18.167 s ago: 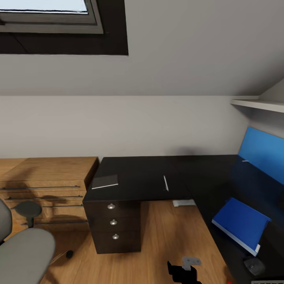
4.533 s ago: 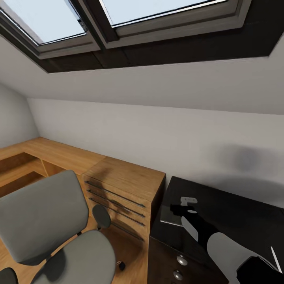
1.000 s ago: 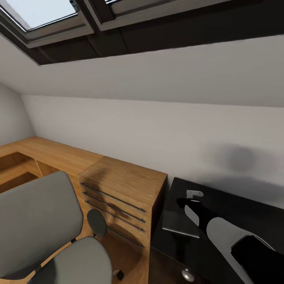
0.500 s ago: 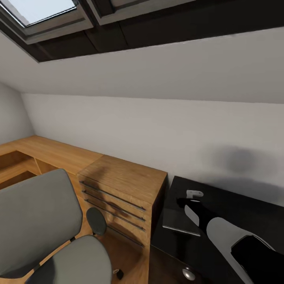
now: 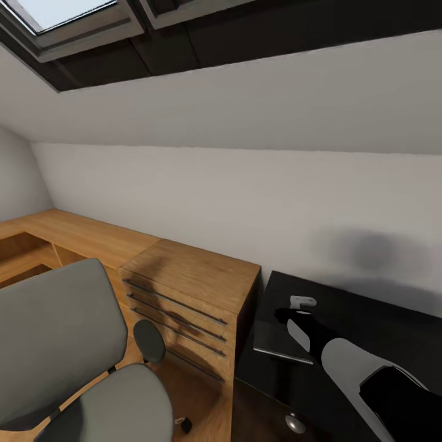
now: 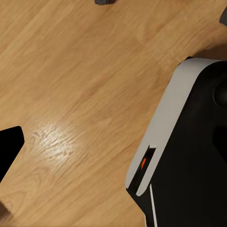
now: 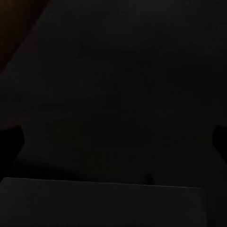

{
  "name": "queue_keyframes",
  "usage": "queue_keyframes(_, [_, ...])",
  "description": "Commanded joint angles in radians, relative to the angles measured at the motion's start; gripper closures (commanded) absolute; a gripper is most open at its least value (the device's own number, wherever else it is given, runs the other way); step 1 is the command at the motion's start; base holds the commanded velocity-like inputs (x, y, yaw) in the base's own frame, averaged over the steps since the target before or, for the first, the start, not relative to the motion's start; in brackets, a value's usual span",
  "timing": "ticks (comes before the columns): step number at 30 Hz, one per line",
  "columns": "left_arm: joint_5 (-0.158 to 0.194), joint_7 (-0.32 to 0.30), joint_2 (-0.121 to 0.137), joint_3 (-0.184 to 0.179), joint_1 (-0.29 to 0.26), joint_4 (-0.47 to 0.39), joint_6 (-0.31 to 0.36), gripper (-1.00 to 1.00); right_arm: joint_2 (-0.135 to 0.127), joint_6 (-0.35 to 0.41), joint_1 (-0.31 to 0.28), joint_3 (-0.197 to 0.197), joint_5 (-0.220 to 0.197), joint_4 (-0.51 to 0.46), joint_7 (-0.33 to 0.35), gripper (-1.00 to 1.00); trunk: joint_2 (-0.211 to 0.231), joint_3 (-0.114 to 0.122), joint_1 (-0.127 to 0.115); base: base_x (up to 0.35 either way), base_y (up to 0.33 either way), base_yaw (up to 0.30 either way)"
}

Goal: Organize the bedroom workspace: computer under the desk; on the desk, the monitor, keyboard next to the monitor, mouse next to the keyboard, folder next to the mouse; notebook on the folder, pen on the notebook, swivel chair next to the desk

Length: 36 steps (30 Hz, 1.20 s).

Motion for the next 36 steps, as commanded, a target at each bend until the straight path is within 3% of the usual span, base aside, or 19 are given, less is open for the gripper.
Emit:
queue_keyframes(1, [0.011, -0.005, 0.0, -0.007, 0.0, -0.001, -0.001, -1.0, -0.001, 0.007, 0.0, 0.008, -0.005, -0.003, -0.007, -1.0, -0.008, -0.004, 0.004, 0.0, 0.0, 0.0])
queue_keyframes(9, [0.011, -0.005, 0.0, -0.007, 0.0, -0.001, -0.001, -1.0, -0.001, 0.007, 0.0, 0.008, -0.005, -0.003, -0.007, -1.0, -0.064, -0.029, 0.035, 0.0, 0.0, 0.0])
queue_keyframes(21, [0.011, -0.004, 0.001, -0.006, 0.0, -0.001, -0.001, -1.0, -0.001, 0.007, 0.0, 0.008, -0.005, -0.003, -0.007, -1.0, -0.064, -0.029, 0.035, 0.0, 0.0, 0.0])
queue_keyframes(36, [0.011, -0.003, 0.002, -0.006, 0.0, -0.001, -0.001, -1.0, -0.001, 0.007, 0.0, 0.008, -0.005, -0.003, -0.007, -1.0, -0.169, -0.076, 0.092, 0.0, 0.0, 0.0])
